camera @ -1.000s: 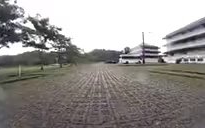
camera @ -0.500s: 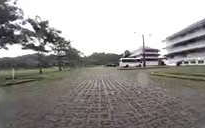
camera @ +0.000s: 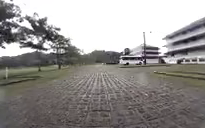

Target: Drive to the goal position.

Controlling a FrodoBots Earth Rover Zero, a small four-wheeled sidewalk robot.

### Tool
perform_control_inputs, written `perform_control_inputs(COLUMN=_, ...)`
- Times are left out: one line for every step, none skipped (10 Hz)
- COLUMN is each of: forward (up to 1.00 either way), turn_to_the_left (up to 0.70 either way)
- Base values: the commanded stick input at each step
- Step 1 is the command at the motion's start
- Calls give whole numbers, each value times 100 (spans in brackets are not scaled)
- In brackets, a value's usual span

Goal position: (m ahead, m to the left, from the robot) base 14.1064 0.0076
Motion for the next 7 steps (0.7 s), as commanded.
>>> perform_control_inputs(forward=70, turn_to_the_left=0)
perform_control_inputs(forward=70, turn_to_the_left=0)
perform_control_inputs(forward=70, turn_to_the_left=0)
perform_control_inputs(forward=70, turn_to_the_left=0)
perform_control_inputs(forward=70, turn_to_the_left=0)
perform_control_inputs(forward=70, turn_to_the_left=0)
perform_control_inputs(forward=70, turn_to_the_left=0)
